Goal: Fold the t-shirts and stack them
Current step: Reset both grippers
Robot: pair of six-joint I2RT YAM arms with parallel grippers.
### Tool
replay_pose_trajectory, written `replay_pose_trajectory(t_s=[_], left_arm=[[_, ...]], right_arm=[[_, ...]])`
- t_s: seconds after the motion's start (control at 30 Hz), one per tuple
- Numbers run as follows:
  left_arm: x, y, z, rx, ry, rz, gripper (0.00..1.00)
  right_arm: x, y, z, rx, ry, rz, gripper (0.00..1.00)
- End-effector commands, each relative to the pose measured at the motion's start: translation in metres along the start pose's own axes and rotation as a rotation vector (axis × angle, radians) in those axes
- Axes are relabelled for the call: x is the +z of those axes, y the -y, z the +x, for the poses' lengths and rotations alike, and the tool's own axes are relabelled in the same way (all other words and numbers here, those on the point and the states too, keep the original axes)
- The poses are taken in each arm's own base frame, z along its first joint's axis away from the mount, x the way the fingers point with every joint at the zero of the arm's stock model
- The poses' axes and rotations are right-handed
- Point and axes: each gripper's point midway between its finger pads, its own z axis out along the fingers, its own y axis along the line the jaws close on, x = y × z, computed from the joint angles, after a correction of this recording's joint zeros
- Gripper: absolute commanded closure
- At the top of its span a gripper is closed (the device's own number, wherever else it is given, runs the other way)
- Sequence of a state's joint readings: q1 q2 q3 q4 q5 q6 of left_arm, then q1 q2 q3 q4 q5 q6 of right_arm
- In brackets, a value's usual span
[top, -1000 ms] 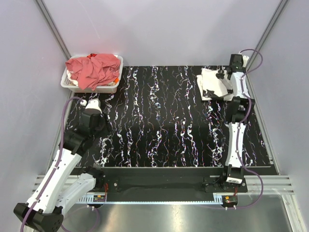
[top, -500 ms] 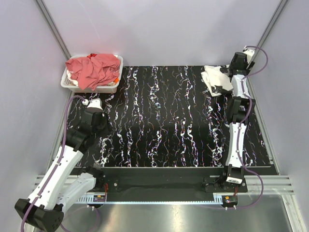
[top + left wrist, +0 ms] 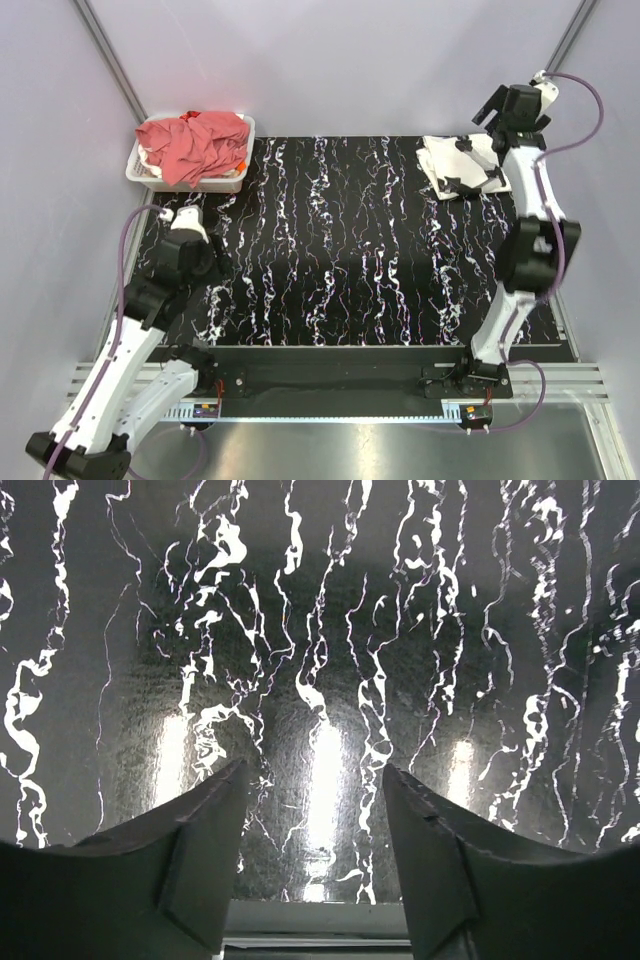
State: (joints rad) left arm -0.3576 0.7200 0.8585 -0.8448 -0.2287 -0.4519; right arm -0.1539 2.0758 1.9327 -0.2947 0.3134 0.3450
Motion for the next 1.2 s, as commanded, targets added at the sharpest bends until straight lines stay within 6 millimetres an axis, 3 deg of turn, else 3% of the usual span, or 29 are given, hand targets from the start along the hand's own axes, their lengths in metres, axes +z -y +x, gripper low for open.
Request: replay_pose_trajectory(t_s=[0.0, 0.03, 0.1, 0.13, 0.17, 0.2, 0.23, 0.27, 0.3, 0.33, 0.37, 0.4, 0.43, 0.5, 0.53, 0.6, 0.63, 0.83, 0.9, 1.17], left_arm=[[-0.011, 0.002, -0.019, -0.017, 0.094, 0.025, 0.38], [-0.013, 0.001, -0.02, -0.019, 0.102, 0.024, 0.36], [-0.018, 0.001, -0.023, -0.025, 0.125, 0.032, 0.34], [-0.019, 0.001, -0.024, -0.028, 0.132, 0.035, 0.32], [-0.02, 0.001, -0.024, -0.029, 0.136, 0.037, 0.23], [-0.024, 0.0, -0.026, -0.032, 0.151, 0.043, 0.18], [-0.025, 0.001, -0.026, -0.033, 0.155, 0.046, 0.13], [-0.029, 0.0, -0.028, -0.04, 0.173, 0.053, 0.03], [-0.031, 0.0, -0.029, -0.044, 0.182, 0.054, 0.01], [-0.033, 0.0, -0.03, -0.048, 0.192, 0.058, 0.01], [-0.036, -0.001, -0.032, -0.051, 0.208, 0.062, 0.01], [-0.037, -0.003, -0.032, -0.056, 0.216, 0.059, 0.01], [-0.039, -0.003, -0.033, -0.059, 0.222, 0.06, 0.01], [-0.041, -0.003, -0.033, -0.061, 0.231, 0.066, 0.01], [-0.041, -0.003, -0.033, -0.062, 0.233, 0.066, 0.01], [-0.042, -0.003, -0.034, -0.063, 0.235, 0.069, 0.01], [-0.042, -0.003, -0.034, -0.063, 0.236, 0.069, 0.01], [-0.042, -0.003, -0.034, -0.067, 0.237, 0.067, 0.01], [-0.042, -0.003, -0.033, -0.069, 0.233, 0.069, 0.01], [-0.054, -0.003, -0.036, -0.076, 0.279, 0.102, 0.01]], right_arm=[[-0.106, -0.051, -0.032, 0.178, -0.023, -0.304, 0.0], [-0.14, -0.054, -0.017, 0.189, -0.074, -0.387, 0.0], [-0.176, -0.066, 0.003, 0.206, -0.117, -0.469, 0.0], [-0.188, -0.065, 0.038, 0.181, -0.188, -0.49, 0.0], [-0.223, -0.072, 0.037, 0.156, -0.173, -0.56, 0.0], [-0.24, -0.076, 0.052, 0.134, -0.199, -0.589, 0.0], [-0.273, -0.085, 0.084, 0.092, -0.25, -0.658, 0.0], [-0.288, -0.087, 0.101, 0.075, -0.275, -0.679, 0.0], [-0.303, -0.088, 0.12, 0.053, -0.303, -0.701, 0.0], [-0.325, -0.085, 0.152, 0.011, -0.347, -0.736, 0.0], [-0.334, -0.081, 0.169, 0.004, -0.374, -0.738, 0.0], [-0.34, -0.074, 0.184, 0.005, -0.398, -0.73, 0.0], [-0.35, -0.06, 0.212, -0.006, -0.44, -0.732, 0.0], [-0.36, -0.053, 0.231, 0.028, -0.457, -0.76, 0.0], [-0.364, -0.038, 0.252, 0.027, -0.476, -0.753, 0.0], [-0.374, -0.038, 0.266, 0.052, -0.492, -0.802, 0.0], [-0.374, -0.031, 0.283, 0.045, -0.516, -0.803, 0.0], [-0.391, -0.042, 0.339, 0.023, -0.585, -0.889, 0.0], [-0.399, -0.048, 0.344, 0.006, -0.591, -0.913, 0.0], [-0.396, -0.048, 0.352, -0.002, -0.611, -0.887, 0.0]])
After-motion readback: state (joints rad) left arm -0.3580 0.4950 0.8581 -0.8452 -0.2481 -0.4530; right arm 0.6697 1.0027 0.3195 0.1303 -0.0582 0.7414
